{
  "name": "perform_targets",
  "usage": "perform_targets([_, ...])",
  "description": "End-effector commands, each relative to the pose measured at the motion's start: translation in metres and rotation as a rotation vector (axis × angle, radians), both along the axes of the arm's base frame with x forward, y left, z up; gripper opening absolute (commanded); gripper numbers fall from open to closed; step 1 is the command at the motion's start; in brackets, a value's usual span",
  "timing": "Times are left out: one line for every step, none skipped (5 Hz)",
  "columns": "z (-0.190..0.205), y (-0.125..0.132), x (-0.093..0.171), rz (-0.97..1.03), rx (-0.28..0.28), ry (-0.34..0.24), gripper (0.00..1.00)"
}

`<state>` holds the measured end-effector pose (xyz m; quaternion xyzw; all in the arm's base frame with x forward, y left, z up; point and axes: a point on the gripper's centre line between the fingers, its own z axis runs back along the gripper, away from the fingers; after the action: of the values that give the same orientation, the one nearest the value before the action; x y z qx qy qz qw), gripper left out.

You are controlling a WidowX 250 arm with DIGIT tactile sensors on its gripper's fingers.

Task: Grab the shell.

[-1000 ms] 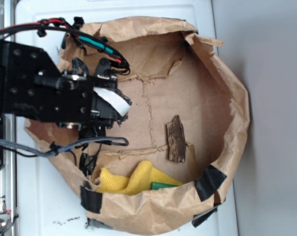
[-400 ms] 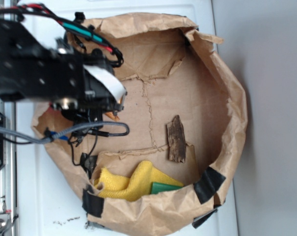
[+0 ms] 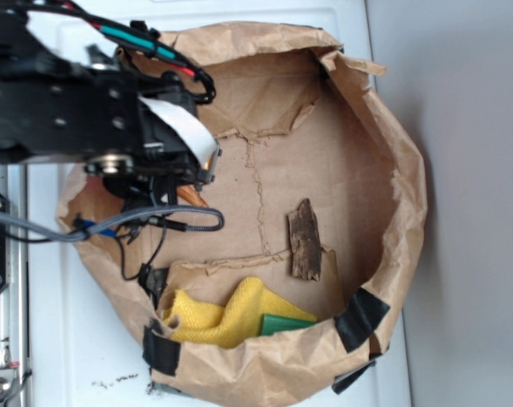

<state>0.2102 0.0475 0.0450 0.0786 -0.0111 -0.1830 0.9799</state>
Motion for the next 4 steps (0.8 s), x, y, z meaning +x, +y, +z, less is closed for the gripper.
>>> perform_targets([-0.0130,-0.0039,-0.0041,-0.057,0.080,0.116,1.00])
perform_targets([-0.0181,-0.0051,-0.0082,-0.066,0.092,0.092,1.00])
perform_targets([-0.0187,-0.0047,-0.0072,-0.055,0.088,0.082,0.98])
perform_targets([-0.0172,-0.0034,-0.0045,-0.036,0.077,0.068,0.00])
